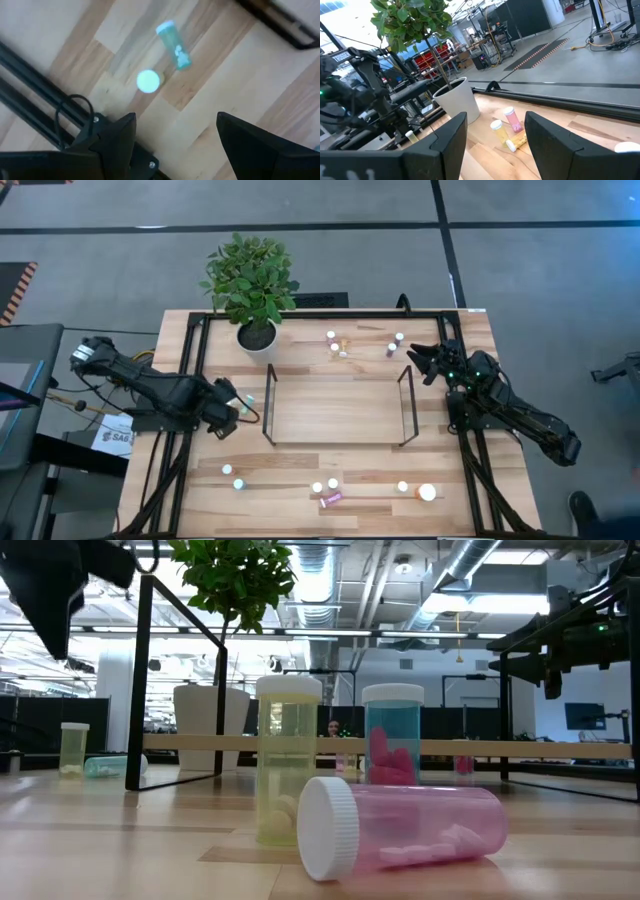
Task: Pick and place medicine bottles onto shelf by color
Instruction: Put the yellow pill bottle on the shelf
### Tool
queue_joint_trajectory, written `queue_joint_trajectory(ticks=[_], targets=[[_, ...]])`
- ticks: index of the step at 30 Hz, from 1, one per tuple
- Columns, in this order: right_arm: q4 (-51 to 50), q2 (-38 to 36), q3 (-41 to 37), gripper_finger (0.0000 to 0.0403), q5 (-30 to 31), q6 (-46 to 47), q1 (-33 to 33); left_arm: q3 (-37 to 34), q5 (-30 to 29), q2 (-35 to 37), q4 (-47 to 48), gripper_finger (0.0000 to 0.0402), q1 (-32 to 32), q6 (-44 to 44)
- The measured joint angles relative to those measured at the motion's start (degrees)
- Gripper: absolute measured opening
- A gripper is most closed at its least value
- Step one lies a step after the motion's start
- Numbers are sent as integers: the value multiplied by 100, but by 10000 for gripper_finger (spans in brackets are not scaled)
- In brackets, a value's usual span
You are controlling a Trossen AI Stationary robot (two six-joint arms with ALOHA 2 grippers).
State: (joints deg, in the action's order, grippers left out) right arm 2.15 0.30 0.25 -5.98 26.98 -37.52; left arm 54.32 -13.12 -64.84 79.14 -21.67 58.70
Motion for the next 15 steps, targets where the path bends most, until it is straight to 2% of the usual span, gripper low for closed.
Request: queue_joint_trajectory(ticks=[9, 15], targets=[[2, 1, 1, 224, -1, 0, 0, -556, 143, 3, -669, 265, 926, -1397], [0, 1, 1, 224, -1, 0, 0, -845, 241, 233, -941, 269, 1382, -1737]])
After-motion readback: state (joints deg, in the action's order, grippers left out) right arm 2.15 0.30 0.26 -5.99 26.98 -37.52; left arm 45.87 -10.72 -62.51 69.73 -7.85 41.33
